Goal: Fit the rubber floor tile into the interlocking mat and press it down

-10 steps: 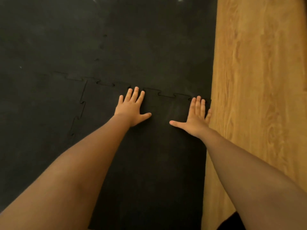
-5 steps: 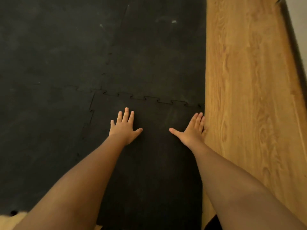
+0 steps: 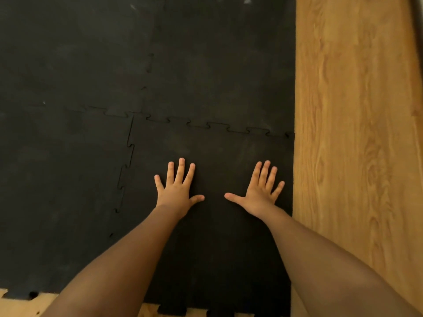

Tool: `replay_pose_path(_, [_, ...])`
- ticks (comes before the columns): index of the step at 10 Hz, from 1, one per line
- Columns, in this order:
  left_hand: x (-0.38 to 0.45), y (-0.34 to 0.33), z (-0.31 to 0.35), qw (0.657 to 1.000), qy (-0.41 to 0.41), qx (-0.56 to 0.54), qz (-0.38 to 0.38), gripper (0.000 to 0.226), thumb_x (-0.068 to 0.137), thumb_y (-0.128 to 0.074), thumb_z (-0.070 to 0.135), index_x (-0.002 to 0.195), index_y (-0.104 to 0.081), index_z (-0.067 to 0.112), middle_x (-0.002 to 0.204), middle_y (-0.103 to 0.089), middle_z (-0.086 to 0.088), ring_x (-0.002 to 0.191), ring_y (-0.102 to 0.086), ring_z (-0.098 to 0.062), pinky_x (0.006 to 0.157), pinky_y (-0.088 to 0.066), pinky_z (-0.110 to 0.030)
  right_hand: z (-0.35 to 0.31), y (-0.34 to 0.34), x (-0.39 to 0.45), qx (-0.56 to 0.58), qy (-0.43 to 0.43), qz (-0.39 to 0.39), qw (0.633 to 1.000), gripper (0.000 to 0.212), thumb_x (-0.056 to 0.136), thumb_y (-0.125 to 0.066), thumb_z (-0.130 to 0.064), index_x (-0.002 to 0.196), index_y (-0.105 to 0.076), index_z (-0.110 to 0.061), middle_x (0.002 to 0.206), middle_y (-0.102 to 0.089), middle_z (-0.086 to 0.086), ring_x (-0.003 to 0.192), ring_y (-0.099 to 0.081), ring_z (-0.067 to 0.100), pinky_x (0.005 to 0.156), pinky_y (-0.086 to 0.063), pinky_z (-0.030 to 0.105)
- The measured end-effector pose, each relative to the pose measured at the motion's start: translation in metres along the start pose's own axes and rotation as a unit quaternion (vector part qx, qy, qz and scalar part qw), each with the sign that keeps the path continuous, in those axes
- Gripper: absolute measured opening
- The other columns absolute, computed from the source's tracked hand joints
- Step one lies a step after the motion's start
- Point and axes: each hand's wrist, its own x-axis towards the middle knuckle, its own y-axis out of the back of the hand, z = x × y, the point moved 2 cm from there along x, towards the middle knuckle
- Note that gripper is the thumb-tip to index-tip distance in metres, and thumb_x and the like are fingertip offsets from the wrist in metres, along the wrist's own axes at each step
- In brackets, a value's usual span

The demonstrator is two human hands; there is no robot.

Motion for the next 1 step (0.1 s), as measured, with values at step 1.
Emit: replay_pose_path(1, [-0.0071, 0.0138, -0.0016, 1.0, -0.008, -0.009, -0.011, 0.094, 0.086, -0.047, 0.065, 0.148, 0.018, 0.035, 0.159, 0.025, 0.002, 0.145, 0.022, -0.026, 0.113, 0.001, -0.066, 0.0059, 0.0087, -0.0022, -0.008, 0.014, -0.032, 0.999, 0.145, 0.053, -0.055, -0.092, 0.121, 0.055, -0.026, 0.127, 0.065, 0.001, 0.119, 0.055, 0.027, 0.098, 0.027, 0.056])
